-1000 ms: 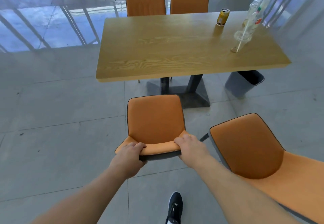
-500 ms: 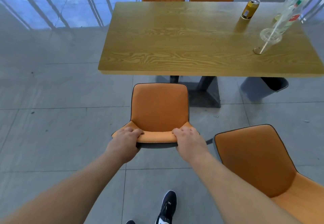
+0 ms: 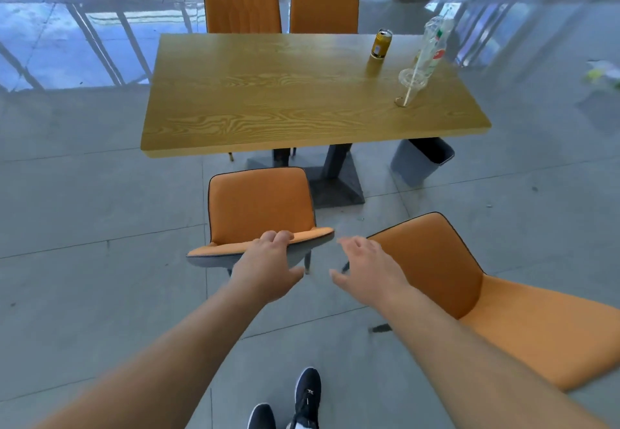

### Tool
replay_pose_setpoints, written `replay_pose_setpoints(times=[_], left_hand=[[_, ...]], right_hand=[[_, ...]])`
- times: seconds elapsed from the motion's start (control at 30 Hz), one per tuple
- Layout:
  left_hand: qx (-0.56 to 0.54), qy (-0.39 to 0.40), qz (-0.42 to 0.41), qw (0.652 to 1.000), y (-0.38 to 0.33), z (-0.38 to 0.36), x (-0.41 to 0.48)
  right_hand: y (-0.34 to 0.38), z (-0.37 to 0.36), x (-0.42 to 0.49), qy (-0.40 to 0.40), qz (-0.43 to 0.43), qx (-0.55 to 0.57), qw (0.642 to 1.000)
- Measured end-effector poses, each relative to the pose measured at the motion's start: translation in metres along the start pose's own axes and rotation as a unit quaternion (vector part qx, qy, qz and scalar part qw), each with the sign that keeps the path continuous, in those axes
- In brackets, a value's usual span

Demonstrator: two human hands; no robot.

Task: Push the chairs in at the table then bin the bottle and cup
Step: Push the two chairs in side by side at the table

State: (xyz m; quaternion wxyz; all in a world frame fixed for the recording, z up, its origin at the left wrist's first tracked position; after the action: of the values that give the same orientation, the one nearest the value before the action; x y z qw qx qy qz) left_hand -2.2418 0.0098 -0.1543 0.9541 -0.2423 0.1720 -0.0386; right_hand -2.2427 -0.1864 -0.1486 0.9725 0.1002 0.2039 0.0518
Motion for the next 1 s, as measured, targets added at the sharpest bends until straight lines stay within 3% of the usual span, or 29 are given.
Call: replay_pose_setpoints(times=[0.23, 0.4, 0.53, 0.77, 1.0], left_hand=[[-0.032, 0.050, -0.126, 0.990, -0.161, -0.033, -0.026], [0.005, 0.059, -0.148, 0.987, -0.256, -0.081, -0.036], [0.026, 0.080, -0.156, 0.984, -0.329, -0.144, -0.033], [0.055, 0.126, -0.120, 0.983, -0.459, -0.282, -0.023], [0.064, 0.187, -0.068, 0.978, -0.517, -0.372, -0.025]], right_hand=[[-0.114, 0.047, -0.106, -0.053, -0.091, 0.007, 0.994], [-0.222, 0.072, -0.175, -0.107, -0.176, 0.060, 0.977], [-0.319, 0.071, -0.215, -0.100, -0.198, 0.082, 0.972], [-0.486, 0.047, -0.237, -0.044, -0.166, 0.089, 0.981], [-0.555, 0.031, -0.222, 0.034, -0.056, -0.015, 0.998]])
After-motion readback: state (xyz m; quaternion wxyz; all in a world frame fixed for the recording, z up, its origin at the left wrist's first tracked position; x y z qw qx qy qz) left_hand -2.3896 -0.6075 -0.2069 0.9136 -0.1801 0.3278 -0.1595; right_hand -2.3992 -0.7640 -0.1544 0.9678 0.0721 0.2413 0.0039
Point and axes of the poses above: each hand's wrist, its own x-axis towards the middle knuckle, its own z-axis out of the back of the hand, y = z × x, the point moved 9 cm from there along x, towards the middle knuckle, and after that the axes turned 4 degrees about -z, right-handed, at the moved point
